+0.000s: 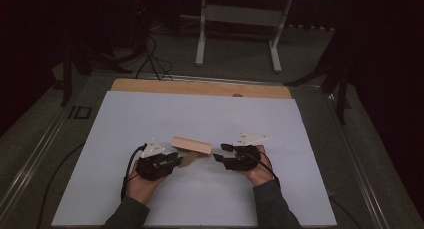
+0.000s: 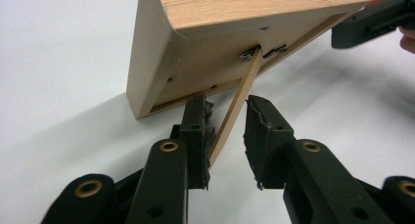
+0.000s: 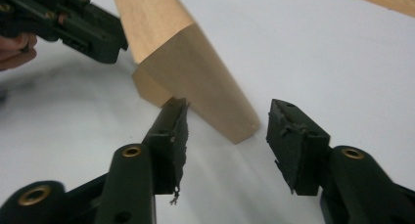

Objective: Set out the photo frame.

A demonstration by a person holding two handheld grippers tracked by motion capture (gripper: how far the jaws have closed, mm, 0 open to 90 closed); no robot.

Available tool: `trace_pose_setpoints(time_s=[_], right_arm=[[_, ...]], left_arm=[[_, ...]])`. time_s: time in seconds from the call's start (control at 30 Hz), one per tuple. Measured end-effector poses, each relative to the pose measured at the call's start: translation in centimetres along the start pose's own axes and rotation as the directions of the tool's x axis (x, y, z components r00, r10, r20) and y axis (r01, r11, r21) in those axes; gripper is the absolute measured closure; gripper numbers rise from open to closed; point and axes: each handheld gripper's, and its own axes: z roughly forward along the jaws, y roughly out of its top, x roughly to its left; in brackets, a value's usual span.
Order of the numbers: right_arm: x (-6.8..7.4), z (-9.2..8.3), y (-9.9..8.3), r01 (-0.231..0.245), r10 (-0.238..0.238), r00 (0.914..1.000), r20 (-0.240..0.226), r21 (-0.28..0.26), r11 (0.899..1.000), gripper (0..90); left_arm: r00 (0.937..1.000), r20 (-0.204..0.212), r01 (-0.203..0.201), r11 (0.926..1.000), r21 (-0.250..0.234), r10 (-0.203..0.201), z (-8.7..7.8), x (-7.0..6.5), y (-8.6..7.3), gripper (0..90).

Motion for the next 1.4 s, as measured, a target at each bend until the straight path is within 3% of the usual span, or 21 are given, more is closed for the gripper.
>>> trace_pose_setpoints(time_s=[0.13, 0.17, 0.33, 0.47, 0.7, 0.9, 1.4], right_arm=[[-0.1, -0.2, 0.1, -0.012, 0.012, 0.9998, 0.019, -0.017, 1.000, 53.6], [-0.2, -0.3, 0.1, -0.011, 0.012, 0.9989, 0.046, -0.023, 1.000, 56.0], [0.0, -0.3, 0.3, -0.016, 0.019, 0.9955, 0.092, -0.034, 0.999, 63.0], [0.4, 0.0, 0.5, -0.016, 0.024, 0.9880, 0.152, -0.051, 0.999, 73.6], [1.0, 1.0, 0.7, -0.028, 0.038, 0.9795, 0.198, -0.055, 0.998, 86.2], [0.8, 1.1, 0.9, -0.082, 0.100, 0.9780, 0.184, -0.101, 0.991, 89.4], [1.2, 2.1, 1.2, -0.103, 0.124, 0.9795, 0.159, -0.134, 0.986, 89.4]], left_arm=[[0.9999, -0.005, -0.010, 1.0000, 0.002, 0.010, 0.1, -0.1, 0.1, 72.8], [0.9998, -0.009, -0.018, 0.9998, 0.001, 0.018, 0.1, -0.2, 0.1, 73.1], [0.9993, -0.024, -0.029, 0.9996, 0.002, 0.029, 0.2, -0.4, 0.2, 75.3], [0.9987, -0.039, -0.033, 0.9994, 0.007, 0.034, 0.2, -0.5, 0.3, 79.4], [0.9983, -0.049, -0.032, 0.9994, 0.011, 0.032, 0.4, -0.5, 0.4, 84.8], [0.9978, -0.062, -0.022, 0.9997, 0.006, 0.022, 0.5, -0.4, 0.6, 89.2], [0.9961, -0.086, -0.019, 0.9998, -0.005, 0.018, 0.8, -0.2, 1.2, 89.4]])
